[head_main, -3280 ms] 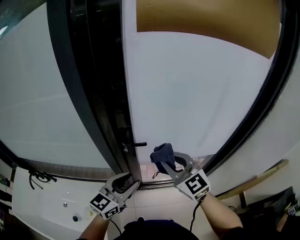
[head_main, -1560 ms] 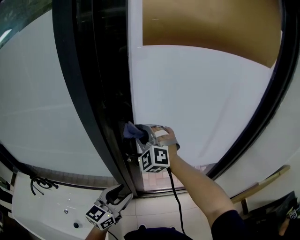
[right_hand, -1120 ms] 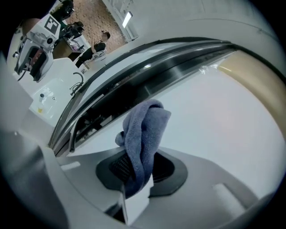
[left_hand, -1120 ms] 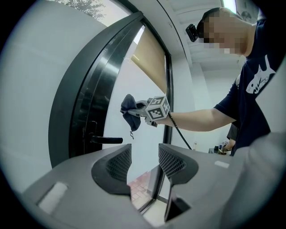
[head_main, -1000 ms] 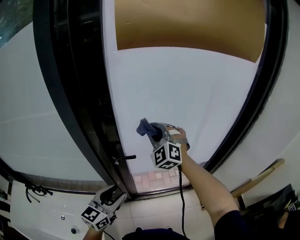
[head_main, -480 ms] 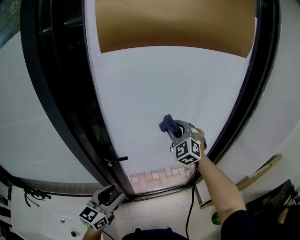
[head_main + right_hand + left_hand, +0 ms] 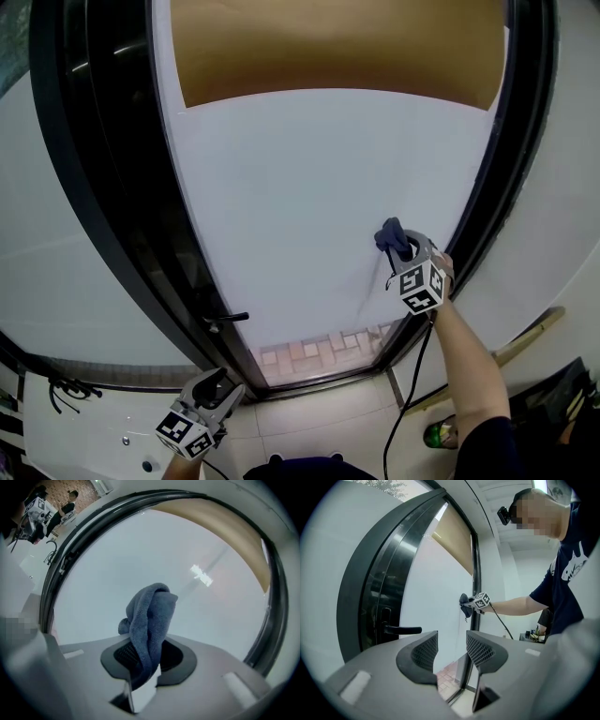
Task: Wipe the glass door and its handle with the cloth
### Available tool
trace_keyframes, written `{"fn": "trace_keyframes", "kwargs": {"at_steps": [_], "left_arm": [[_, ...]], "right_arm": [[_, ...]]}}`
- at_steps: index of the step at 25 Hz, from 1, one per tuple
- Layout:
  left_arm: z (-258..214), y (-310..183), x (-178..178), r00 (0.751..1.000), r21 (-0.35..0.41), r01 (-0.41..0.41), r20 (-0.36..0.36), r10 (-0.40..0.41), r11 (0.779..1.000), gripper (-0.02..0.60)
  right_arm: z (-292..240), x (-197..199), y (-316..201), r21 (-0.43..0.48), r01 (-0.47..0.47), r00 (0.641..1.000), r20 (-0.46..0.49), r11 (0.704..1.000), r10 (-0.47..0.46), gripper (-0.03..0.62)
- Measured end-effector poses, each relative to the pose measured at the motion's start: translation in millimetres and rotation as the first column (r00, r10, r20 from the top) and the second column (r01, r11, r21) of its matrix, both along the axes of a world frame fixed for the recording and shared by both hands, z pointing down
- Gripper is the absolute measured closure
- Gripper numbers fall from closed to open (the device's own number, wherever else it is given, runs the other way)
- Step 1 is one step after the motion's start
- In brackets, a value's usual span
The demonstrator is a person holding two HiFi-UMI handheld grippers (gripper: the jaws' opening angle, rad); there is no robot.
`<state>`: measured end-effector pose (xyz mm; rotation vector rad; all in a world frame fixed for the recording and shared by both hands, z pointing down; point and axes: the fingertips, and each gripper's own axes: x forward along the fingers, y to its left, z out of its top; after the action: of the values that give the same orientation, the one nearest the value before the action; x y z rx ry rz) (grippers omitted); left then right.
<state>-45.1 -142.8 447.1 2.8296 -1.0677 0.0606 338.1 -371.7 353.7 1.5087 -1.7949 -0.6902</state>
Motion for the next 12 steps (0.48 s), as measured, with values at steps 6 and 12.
{"fn": "trace_keyframes", "kwargs": {"at_steps": [6, 12], "left_arm": [[-0.1, 1.4, 0.8, 1.0, -0.002, 0.014, 0.002, -0.014, 1.0, 0.396], [-1.3, 3.3, -3.0, 1.0, 0.001, 0.031, 0.001, -0.031, 1.0, 0.396]], "right_arm": [[2.6, 42.0, -2.6, -0.007, -0.061, 0.998, -0.015, 0.998, 0.061, 0.515], [3.1, 71.2, -4.0, -0.004, -0.121, 0.991, -0.054, 0.993, 0.121, 0.514]]}}
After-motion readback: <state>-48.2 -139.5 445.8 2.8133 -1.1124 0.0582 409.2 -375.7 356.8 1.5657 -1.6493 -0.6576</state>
